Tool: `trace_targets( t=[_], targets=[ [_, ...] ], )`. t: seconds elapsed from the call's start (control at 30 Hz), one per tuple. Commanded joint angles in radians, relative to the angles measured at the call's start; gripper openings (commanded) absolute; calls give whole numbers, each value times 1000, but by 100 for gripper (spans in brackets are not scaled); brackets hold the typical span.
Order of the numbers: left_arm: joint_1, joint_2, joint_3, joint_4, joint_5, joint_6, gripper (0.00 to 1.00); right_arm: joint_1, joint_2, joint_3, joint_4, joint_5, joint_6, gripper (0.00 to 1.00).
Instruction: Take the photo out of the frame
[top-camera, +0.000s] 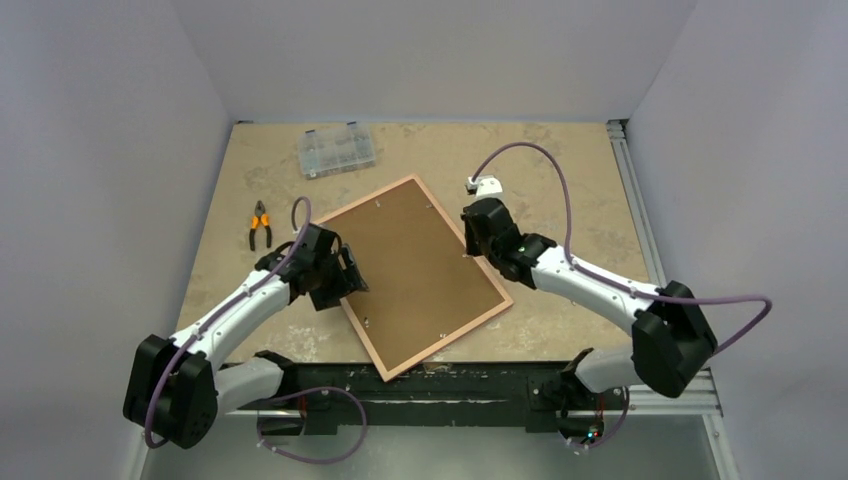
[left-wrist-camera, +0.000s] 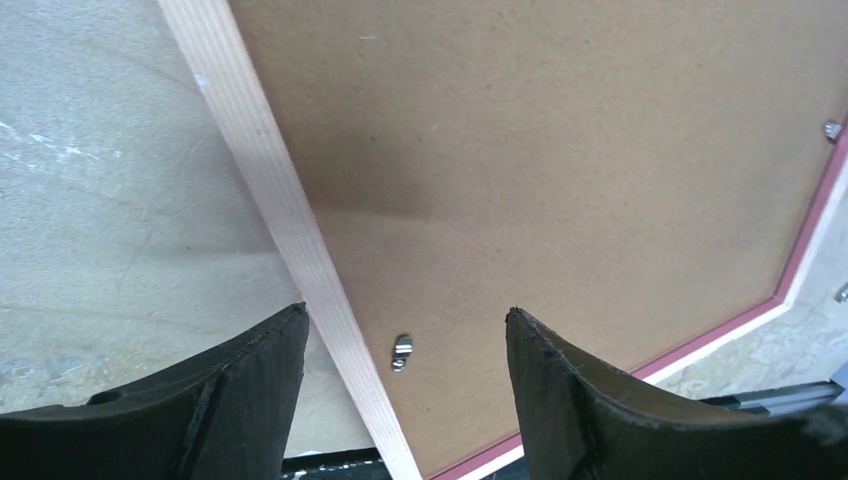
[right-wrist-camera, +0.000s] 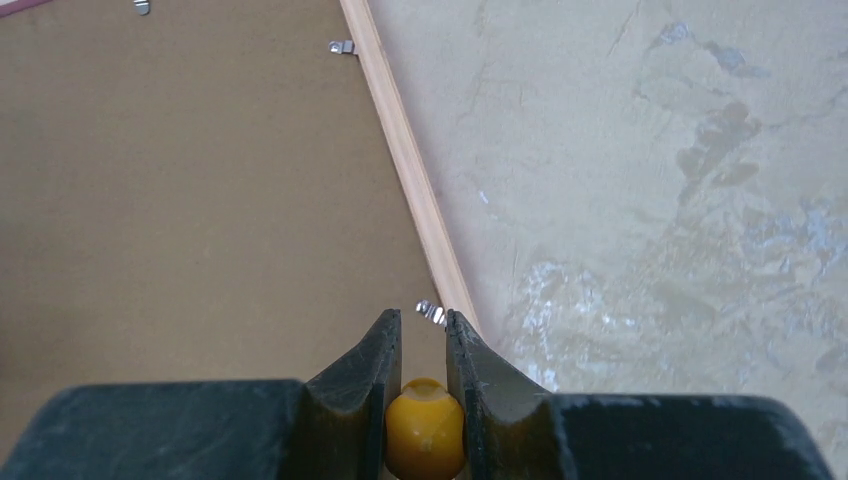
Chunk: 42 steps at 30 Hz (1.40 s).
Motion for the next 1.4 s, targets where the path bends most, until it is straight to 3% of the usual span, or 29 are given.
trace_targets(
  t=[0.0, 0.17, 0.4, 0.6, 0.7, 0.93, 1.23, 1.37],
  targets=[
    [22, 27, -4, 8, 15, 37, 68, -49, 85, 92, 82, -113, -136, 0],
    [22, 28, -53, 48, 6, 30, 65, -57, 153, 112, 166, -198, -274, 0],
    [21, 31, -85, 63, -36, 54, 59, -66, 270, 196, 155, -177, -365, 0],
    [21, 44, -88, 94, -60, 59, 48, -71, 287, 200, 167, -175, -366, 0],
    [21, 67, -87, 107, -61, 61, 34, -72, 298, 209, 157, -168, -366, 0],
    [21, 95, -95, 116, -64, 64, 17, -79, 306, 204, 171, -196, -410, 0],
    [21, 69, -111, 121, -62, 59, 1, -85, 330, 194, 180, -212, -428, 0],
    [21, 70, -114, 119, -67, 52, 0, -88, 348, 190, 180, -200, -426, 0]
  ],
)
